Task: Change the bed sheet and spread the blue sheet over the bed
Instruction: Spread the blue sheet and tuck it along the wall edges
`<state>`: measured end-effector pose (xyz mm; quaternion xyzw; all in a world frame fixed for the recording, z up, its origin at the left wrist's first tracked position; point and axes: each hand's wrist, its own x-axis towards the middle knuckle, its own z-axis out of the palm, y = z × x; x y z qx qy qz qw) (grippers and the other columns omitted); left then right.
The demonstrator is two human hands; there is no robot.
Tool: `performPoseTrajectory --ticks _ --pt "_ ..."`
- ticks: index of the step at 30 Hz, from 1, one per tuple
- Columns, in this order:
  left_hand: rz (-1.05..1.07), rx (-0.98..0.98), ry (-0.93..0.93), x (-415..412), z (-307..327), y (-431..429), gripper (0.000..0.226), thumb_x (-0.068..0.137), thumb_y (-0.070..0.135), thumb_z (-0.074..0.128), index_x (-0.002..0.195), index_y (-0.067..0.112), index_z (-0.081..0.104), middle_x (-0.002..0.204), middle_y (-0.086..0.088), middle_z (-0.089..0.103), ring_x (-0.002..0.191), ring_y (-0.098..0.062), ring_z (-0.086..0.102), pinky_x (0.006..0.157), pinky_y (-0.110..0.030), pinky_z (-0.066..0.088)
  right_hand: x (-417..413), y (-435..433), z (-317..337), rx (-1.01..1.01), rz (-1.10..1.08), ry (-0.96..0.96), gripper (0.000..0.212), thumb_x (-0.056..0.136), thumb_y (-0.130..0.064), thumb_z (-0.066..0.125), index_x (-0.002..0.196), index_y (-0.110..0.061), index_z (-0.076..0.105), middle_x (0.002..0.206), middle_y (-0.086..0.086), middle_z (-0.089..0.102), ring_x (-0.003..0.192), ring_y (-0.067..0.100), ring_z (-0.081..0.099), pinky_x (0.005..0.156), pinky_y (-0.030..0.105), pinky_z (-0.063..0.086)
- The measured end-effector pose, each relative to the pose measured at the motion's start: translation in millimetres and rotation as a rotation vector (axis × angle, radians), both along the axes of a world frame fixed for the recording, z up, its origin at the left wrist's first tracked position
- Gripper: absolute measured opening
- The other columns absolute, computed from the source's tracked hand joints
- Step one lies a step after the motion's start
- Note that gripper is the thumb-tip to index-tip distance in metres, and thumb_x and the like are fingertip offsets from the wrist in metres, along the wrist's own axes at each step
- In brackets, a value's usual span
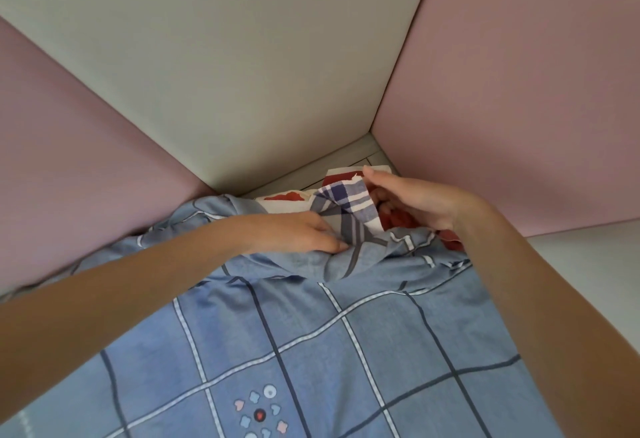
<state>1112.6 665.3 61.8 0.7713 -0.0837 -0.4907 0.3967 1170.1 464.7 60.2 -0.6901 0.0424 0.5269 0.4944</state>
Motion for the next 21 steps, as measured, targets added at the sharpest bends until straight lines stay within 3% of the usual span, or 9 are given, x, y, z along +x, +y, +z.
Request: performPoseTrajectory --ticks 3,4,6,9,12,15,17,19,21 --pt "-0.018 -0.025 -0.002 7.8 11.0 4.6 0.016 0.077 0.039 0.066 0.067 0.027 0.062 0.062 0.022 0.057 0.069 -0.001 0.053 0.07 -0.021 0.041 -0.1 -0.6 2.7 -0.017 0.022 -0.008 0.055 0.082 -0.071 0.045 0.1 -0.025 0.07 0.108 0.011 0.063 0.096 0.031 0.056 0.092 0.036 0.046" --pt "-0.014 -0.041 -0.013 11.3 16.5 6.6 0.016 0.078 0.033 0.069 0.067 0.026 0.059 0.062 0.02 0.055 0.066 -0.002 0.051 0.066 -0.02 0.039 -0.7 -0.3 4.8 -0.03 0.039 0.008 0.066 0.077 -0.075 0.046 0.11 -0.022 0.067 0.114 0.01 0.066 0.105 0.032 0.06 0.101 0.04 0.044" --pt "0.036 -0.125 -0.057 18.0 26.9 9.7 0.02 0.078 0.021 0.071 0.07 0.021 0.053 0.065 0.014 0.051 0.063 -0.004 0.047 0.059 -0.021 0.036 -0.1 -0.5 7.3 -0.038 0.068 0.03 0.083 0.062 -0.087 0.043 0.118 -0.029 0.063 0.119 0.004 0.067 0.114 0.025 0.06 0.106 0.043 0.041" --pt "0.224 -0.286 -0.176 32.3 44.4 15.3 0.028 0.078 0.001 0.07 0.075 0.017 0.048 0.065 0.015 0.052 0.059 0.0 0.049 0.053 -0.012 0.039 -1.1 -1.4 15.0 0.047 -0.035 0.053 0.075 0.073 -0.084 0.018 0.104 -0.036 0.066 0.113 -0.005 0.07 0.107 0.014 0.064 0.098 0.032 0.045" --pt "0.3 -0.375 -0.479 69.4 65.5 21.2 0.03 0.074 0.0 0.064 0.074 0.019 0.041 0.065 0.013 0.046 0.058 0.006 0.045 0.055 -0.011 0.036 -3.0 -7.2 23.0 0.044 -0.195 0.07 0.069 0.078 -0.078 0.013 0.092 -0.034 0.065 0.098 -0.009 0.071 0.088 0.009 0.065 0.079 0.029 0.048" --pt "0.07 -0.046 -1.008 111.3 73.0 10.0 0.033 0.067 0.01 0.069 0.072 0.02 0.038 0.065 0.013 0.038 0.061 -0.004 0.04 0.059 -0.026 0.031 -7.7 -12.8 22.8 0.006 -0.193 0.094 0.073 0.057 -0.085 0.026 0.097 -0.034 0.059 0.09 -0.006 0.068 0.082 0.009 0.064 0.074 0.03 0.051" --pt "-0.007 0.157 -1.18 121.4 59.3 -7.4 0.027 0.071 0.01 0.07 0.076 0.019 0.045 0.071 0.008 0.046 0.071 -0.02 0.048 0.061 -0.03 0.032 -13.0 -15.9 24.1 -0.019 -0.139 0.111 0.08 0.043 -0.084 0.05 0.101 -0.029 0.062 0.084 -0.009 0.071 0.077 0.008 0.068 0.07 0.028 0.055" --pt "-0.016 0.283 -1.271 121.9 37.8 -22.0 0.013 0.078 0.011 0.064 0.086 0.015 0.054 0.089 -0.003 0.056 0.083 -0.029 0.056 0.062 -0.034 0.034 -14.5 -13.2 20.7 -0.013 -0.077 0.117 0.067 0.053 -0.066 0.071 0.103 -0.023 0.064 0.09 -0.005 0.074 0.082 0.01 0.07 0.073 0.026 0.055" --pt "0.027 0.253 -1.204 118.8 20.0 -28.5 0.016 0.083 0.011 0.061 0.099 0.011 0.058 0.11 -0.01 0.057 0.095 -0.032 0.058 0.068 -0.036 0.043 -15.1 -5.6 16.3 -0.014 -0.125 0.059 0.033 0.081 -0.042 0.066 0.104 -0.02 0.063 0.097 -0.001 0.074 0.083 0.008 0.07 0.07 0.023 0.054"
